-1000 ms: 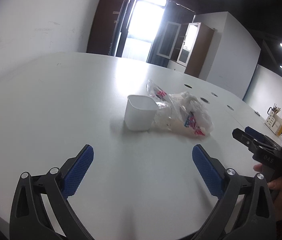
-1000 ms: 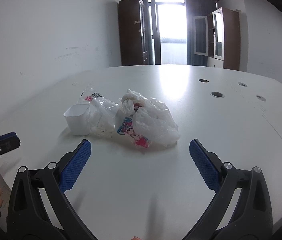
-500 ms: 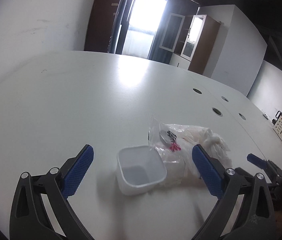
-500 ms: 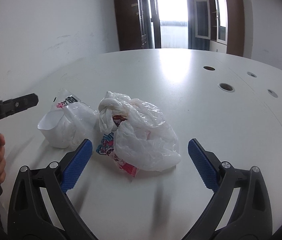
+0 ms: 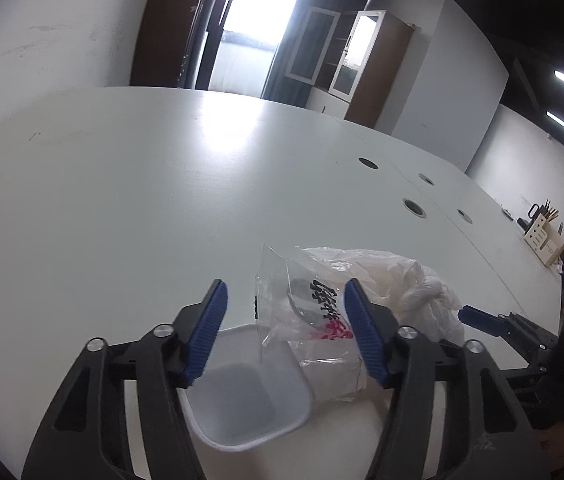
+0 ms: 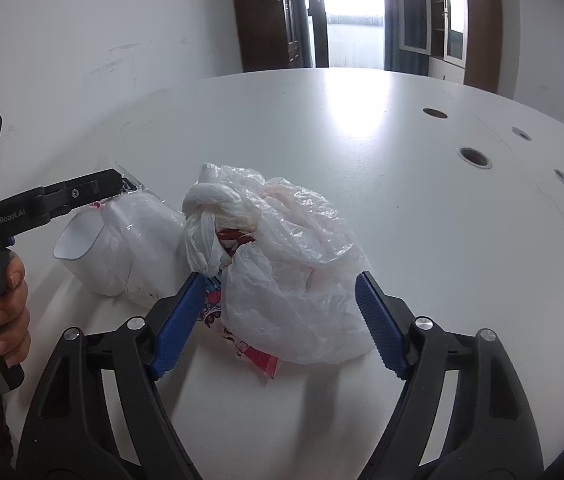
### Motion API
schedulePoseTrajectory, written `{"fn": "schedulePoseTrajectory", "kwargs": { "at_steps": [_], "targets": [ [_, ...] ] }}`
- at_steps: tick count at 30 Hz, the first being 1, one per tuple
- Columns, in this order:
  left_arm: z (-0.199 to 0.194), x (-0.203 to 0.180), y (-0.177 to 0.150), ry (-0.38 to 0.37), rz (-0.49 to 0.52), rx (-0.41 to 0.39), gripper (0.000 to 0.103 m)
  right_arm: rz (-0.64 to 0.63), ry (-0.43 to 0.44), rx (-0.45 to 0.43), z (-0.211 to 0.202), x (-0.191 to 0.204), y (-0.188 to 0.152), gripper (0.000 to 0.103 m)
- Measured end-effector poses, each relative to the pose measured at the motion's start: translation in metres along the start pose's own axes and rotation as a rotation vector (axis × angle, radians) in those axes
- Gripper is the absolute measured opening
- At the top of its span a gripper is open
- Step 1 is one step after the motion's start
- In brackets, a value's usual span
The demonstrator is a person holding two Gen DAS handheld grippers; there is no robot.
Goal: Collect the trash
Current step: 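Grasp the clear plastic bag with the left tool while the right tool grasps the white plastic bag, then lift both bags and carry them down over the blue wastebasket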
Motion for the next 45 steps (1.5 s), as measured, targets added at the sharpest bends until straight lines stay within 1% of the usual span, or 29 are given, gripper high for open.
{"fn": "schedulePoseTrajectory", "kwargs": {
  "at_steps": [1, 2, 3, 4, 6, 7, 10, 16, 17, 20, 22, 23, 26, 29, 31, 34, 38, 42, 45],
  "targets": [
    [0.002, 0.002, 0.0, 0.012, 0.005, 0.0, 0.024, 0.004, 0.009, 0.013, 0.002, 0.001, -0.001, 0.058],
    [0.002, 0.003, -0.002, 0.017, 0.0, -0.004, 0.018, 0.009, 0.011, 0.024, 0.004, 0.001, -0.002, 0.054],
    [0.001, 0.005, -0.003, 0.023, -0.006, -0.015, 0.011, 0.01, 0.013, 0.03, 0.004, 0.002, -0.003, 0.046],
    [0.0, 0.005, -0.004, 0.022, -0.003, -0.024, 0.009, 0.004, 0.012, 0.03, 0.003, 0.003, -0.005, 0.038],
    [-0.005, 0.005, -0.006, 0.012, 0.014, -0.036, 0.005, 0.005, 0.005, 0.023, 0.0, 0.001, -0.007, 0.029],
    [-0.007, 0.005, -0.007, 0.009, 0.016, -0.041, 0.005, 0.009, 0.005, 0.019, -0.002, 0.0, -0.008, 0.022],
    [-0.014, 0.005, -0.006, -0.014, 0.004, -0.069, 0.004, 0.033, -0.002, 0.002, -0.01, -0.007, -0.012, 0.016],
    [-0.042, 0.003, -0.005, -0.071, -0.042, -0.171, 0.003, 0.057, -0.017, -0.047, -0.04, -0.02, -0.023, 0.012],
    [-0.048, 0.001, -0.006, -0.064, -0.049, -0.183, 0.003, 0.055, -0.018, -0.055, -0.046, -0.022, -0.025, 0.011],
    [-0.069, -0.009, -0.01, -0.012, -0.042, -0.21, 0.003, 0.055, -0.02, -0.078, -0.065, -0.026, -0.031, 0.011],
    [-0.091, -0.018, -0.018, 0.036, -0.029, -0.268, 0.003, 0.063, -0.019, -0.091, -0.075, -0.03, -0.034, 0.011],
    [-0.104, -0.023, -0.025, 0.051, -0.026, -0.284, 0.003, 0.068, -0.015, -0.097, -0.08, -0.03, -0.035, 0.011],
    [-0.126, -0.029, -0.043, 0.048, -0.057, -0.284, 0.003, 0.074, -0.004, -0.119, -0.098, -0.027, -0.043, 0.011],
    [-0.143, -0.026, -0.061, 0.016, -0.123, -0.254, 0.003, 0.066, 0.01, -0.138, -0.112, -0.019, -0.049, 0.011],
    [-0.152, -0.025, -0.069, 0.015, -0.151, -0.243, 0.003, 0.051, 0.016, -0.152, -0.124, -0.01, -0.054, 0.011],
    [-0.169, -0.029, -0.08, 0.042, -0.138, -0.257, 0.003, 0.037, 0.033, -0.174, -0.14, 0.002, -0.063, 0.011],
    [-0.193, -0.038, -0.103, 0.088, -0.116, -0.276, 0.003, 0.028, 0.062, -0.205, -0.157, 0.017, -0.081, 0.011],
    [-0.211, -0.042, -0.122, 0.11, -0.117, -0.268, 0.003, 0.012, 0.112, -0.212, -0.172, 0.03, -0.1, 0.011],
    [-0.23, -0.048, -0.135, 0.124, -0.11, -0.285, 0.003, 0.001, 0.125, -0.237, -0.188, 0.035, -0.111, 0.011]
  ]
}}
Point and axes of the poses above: each gripper's, at about its wrist camera, not at the fingertips, and z roughly the way its jaws point, x to its left, y to its top, the point moved 4 cm from there along z, roughly the way its jaws point, and after that the axes turned 6 degrees about -y, right-handed, at the moved point
